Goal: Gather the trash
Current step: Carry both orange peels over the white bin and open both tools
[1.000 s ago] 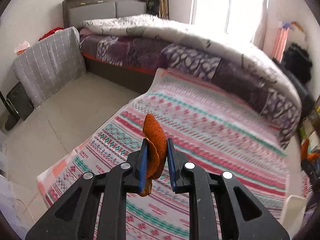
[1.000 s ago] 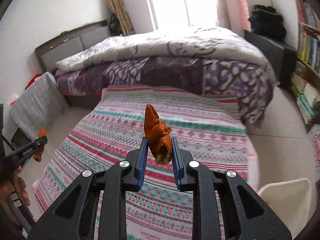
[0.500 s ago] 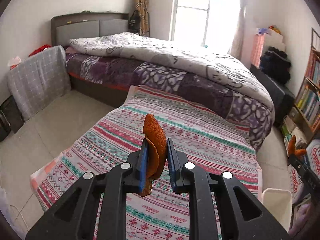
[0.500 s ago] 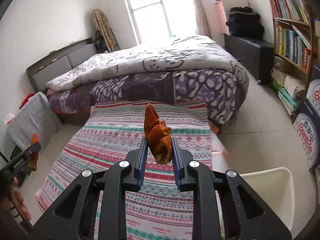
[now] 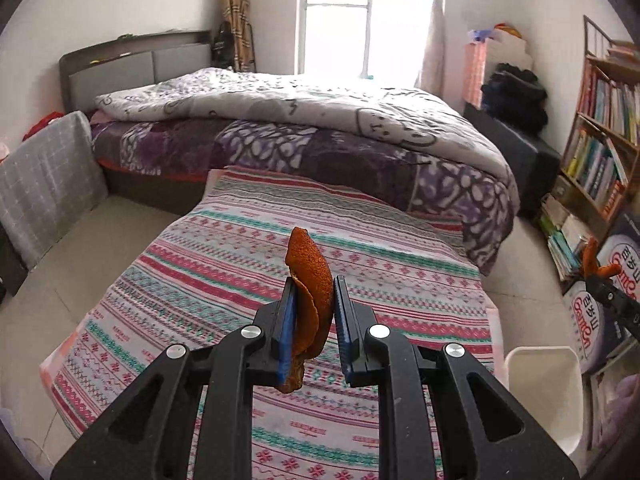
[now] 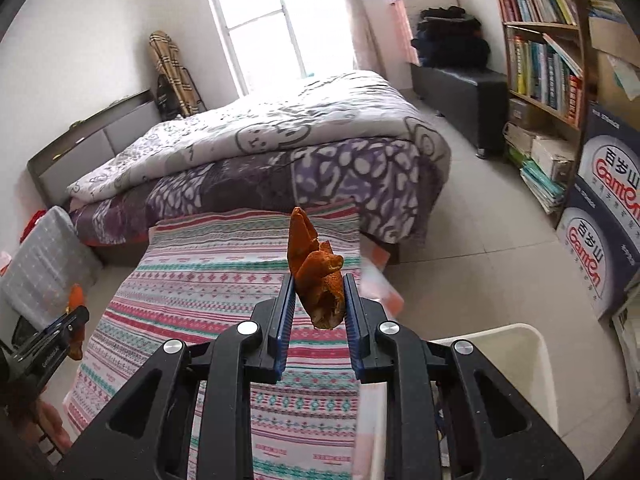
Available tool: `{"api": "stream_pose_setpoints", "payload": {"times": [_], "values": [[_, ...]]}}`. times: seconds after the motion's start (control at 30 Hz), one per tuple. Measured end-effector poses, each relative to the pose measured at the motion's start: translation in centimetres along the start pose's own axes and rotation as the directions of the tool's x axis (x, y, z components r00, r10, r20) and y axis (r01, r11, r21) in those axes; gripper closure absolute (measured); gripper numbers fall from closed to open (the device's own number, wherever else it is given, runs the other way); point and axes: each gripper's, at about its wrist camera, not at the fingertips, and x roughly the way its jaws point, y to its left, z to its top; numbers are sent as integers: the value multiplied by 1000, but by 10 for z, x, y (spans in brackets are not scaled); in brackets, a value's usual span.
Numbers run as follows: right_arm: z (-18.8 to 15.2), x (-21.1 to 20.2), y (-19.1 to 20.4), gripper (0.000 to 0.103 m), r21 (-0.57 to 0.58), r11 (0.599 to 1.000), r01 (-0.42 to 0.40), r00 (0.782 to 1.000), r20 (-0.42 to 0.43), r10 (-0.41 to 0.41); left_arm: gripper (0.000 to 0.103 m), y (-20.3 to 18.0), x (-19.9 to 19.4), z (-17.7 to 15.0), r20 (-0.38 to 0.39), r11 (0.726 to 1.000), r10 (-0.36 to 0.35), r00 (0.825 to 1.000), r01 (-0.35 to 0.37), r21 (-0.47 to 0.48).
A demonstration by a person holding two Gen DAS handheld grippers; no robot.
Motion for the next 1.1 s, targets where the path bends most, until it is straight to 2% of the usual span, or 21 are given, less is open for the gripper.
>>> {"api": "stream_pose_setpoints", "payload": {"times": [0.33, 0.57, 0.7, 0.83, 0.9, 1.0, 1.1], "values": [[-3, -10, -46, 80, 67, 994, 82, 996, -31, -80, 84, -43, -5, -9, 5, 995, -69, 998, 68, 77], [-9, -18, -81, 77, 123, 980, 155, 987, -63, -148, 84, -89, -12, -21, -4, 976, -148, 989, 147, 160], [-10, -30, -100, 61, 155, 967, 202, 979, -41, -198, 84, -117, -16, -32, -15, 957, -192, 981, 191, 218], [-9, -43, -118, 45, 192, 951, 243, 970, -16, -244, 84, -150, -22, -48, -38, 925, -245, 969, 245, 289], [-9, -49, -127, 41, 211, 943, 258, 965, -3, -264, 84, -164, -24, -55, -49, 911, -264, 963, 266, 316], [-8, -59, -140, 29, 238, 929, 283, 955, 19, -296, 84, -181, -27, -64, -70, 891, -295, 953, 300, 340], [-8, -67, -150, 24, 257, 918, 301, 947, 36, -320, 84, -195, -27, -70, -98, 873, -326, 940, 339, 350]]}}
